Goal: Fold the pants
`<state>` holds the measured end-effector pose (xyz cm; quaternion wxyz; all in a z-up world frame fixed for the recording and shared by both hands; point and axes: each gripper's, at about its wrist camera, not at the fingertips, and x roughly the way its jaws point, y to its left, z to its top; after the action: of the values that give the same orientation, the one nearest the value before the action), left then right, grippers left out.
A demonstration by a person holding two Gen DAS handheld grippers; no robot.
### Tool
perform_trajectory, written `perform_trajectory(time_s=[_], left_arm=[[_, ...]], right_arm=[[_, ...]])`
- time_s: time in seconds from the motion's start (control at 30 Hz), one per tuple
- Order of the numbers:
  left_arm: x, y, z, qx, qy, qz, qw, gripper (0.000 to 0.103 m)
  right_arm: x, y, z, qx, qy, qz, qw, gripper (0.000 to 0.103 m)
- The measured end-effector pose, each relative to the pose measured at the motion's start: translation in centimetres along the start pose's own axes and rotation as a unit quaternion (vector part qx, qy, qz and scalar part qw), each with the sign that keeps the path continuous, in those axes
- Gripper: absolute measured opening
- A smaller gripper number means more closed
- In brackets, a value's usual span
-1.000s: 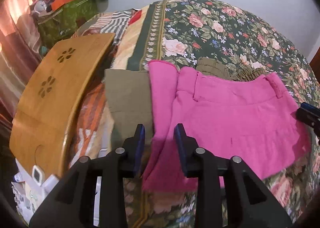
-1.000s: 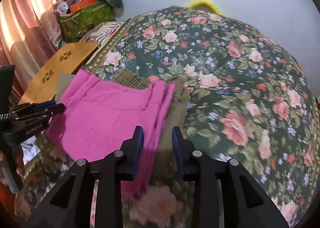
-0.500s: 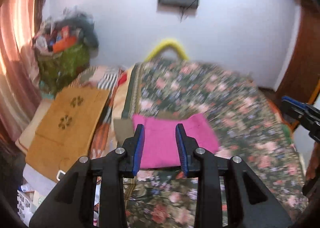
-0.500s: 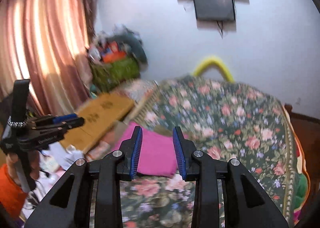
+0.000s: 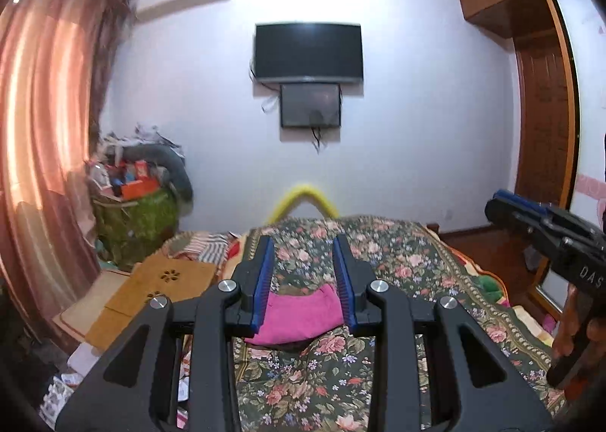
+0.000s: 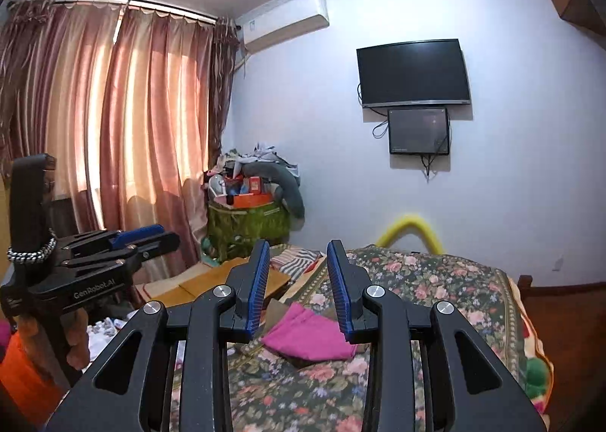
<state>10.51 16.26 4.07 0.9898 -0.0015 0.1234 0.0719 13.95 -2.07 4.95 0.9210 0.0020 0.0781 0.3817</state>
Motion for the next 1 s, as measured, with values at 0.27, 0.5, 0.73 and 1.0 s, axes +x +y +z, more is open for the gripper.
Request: perform_trajectory(time_s=[0.27,0.5,0.73,1.0], left_arm=[[-5.9,-1.5,-1.5,-0.025,-0.031,0.02,0.999,0.073],[-7.5,-1.6,-2.1,-0.042,-0.034,0.017,0.9984,0.103],[-7.6,-1.7,-2.2,-0.041,-0.035,0.018,0.9984,0.103],[-7.0,-1.6,-2.6,-0.034,-0.032,0.023,0.9986,0.103]], right_arm=[[-2.6,0.4,-1.7,0.013,-0.01,-0.018,1.0,0.085],[-3.6,1.1,-1.9,-0.004,-0.01,-0.048,0.999,0.103],[-4.0,1.3,-2.4,-0.002,-0.005,-0.049,0.999,0.103],[-4.5,1.3,-2.9,0.001,-0.004,-0.05,0.999,0.103]])
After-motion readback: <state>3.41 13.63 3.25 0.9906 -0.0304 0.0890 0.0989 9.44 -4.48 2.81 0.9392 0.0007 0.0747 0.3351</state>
